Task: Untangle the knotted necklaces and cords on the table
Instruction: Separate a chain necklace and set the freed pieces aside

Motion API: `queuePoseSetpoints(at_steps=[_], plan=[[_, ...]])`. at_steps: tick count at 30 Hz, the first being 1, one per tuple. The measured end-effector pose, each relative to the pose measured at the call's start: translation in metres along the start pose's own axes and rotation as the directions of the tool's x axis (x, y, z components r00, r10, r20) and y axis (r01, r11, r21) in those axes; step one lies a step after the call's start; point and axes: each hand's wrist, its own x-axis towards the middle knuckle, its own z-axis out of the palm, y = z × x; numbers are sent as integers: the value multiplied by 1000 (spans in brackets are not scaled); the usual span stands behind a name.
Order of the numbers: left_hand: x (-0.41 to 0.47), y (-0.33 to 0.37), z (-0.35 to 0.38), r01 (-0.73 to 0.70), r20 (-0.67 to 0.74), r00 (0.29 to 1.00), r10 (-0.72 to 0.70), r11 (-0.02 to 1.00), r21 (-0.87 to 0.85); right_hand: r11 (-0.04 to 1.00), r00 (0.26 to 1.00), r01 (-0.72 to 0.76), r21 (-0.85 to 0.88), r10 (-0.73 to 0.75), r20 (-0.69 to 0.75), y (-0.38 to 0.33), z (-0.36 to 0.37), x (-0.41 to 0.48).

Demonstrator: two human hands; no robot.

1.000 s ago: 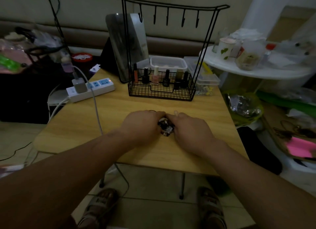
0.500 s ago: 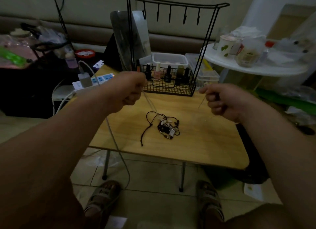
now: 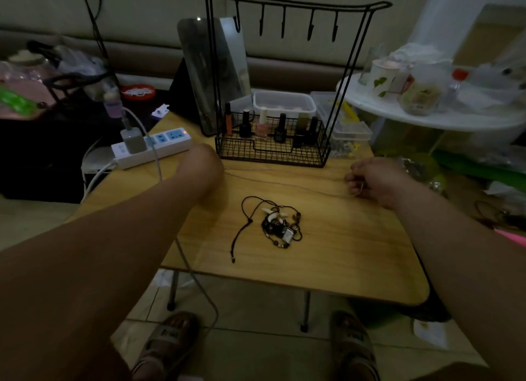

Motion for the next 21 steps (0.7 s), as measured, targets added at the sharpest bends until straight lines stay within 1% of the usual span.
queuePoseSetpoints(at_steps=[3,5,7,13,16,18,19,21], plan=[[-4,-1,0,-36,-10,999,37,998,56,991,997,57,-124,-62,-38,3,-6,0],[-8,-2,-1,-52,-27,998,53,998,27,977,995,66,-204,-79,-55,4,-9,-2],[-12,-4,-2,-70,-27,997,71,997,15,966,995,72,-248,-88,-53,4,-11,-6],[-25,-4,-3,-81,1,997,81,994,70,914,983,158,-374,-183,-32,9,-17,-15],[-33,-6,-4,-79,-15,997,82,989,125,903,970,190,-384,-234,-69,13,-25,-14],[-38,-6,-4,-74,-55,995,83,986,153,919,955,211,-334,-266,-129,18,-32,-14],[-41,-4,-4,-73,-75,994,84,987,142,926,947,223,-304,-280,-158,16,-32,-23],[-51,5,-4,-98,-89,991,104,993,64,938,934,250,-238,-298,-195,13,-24,-45]])
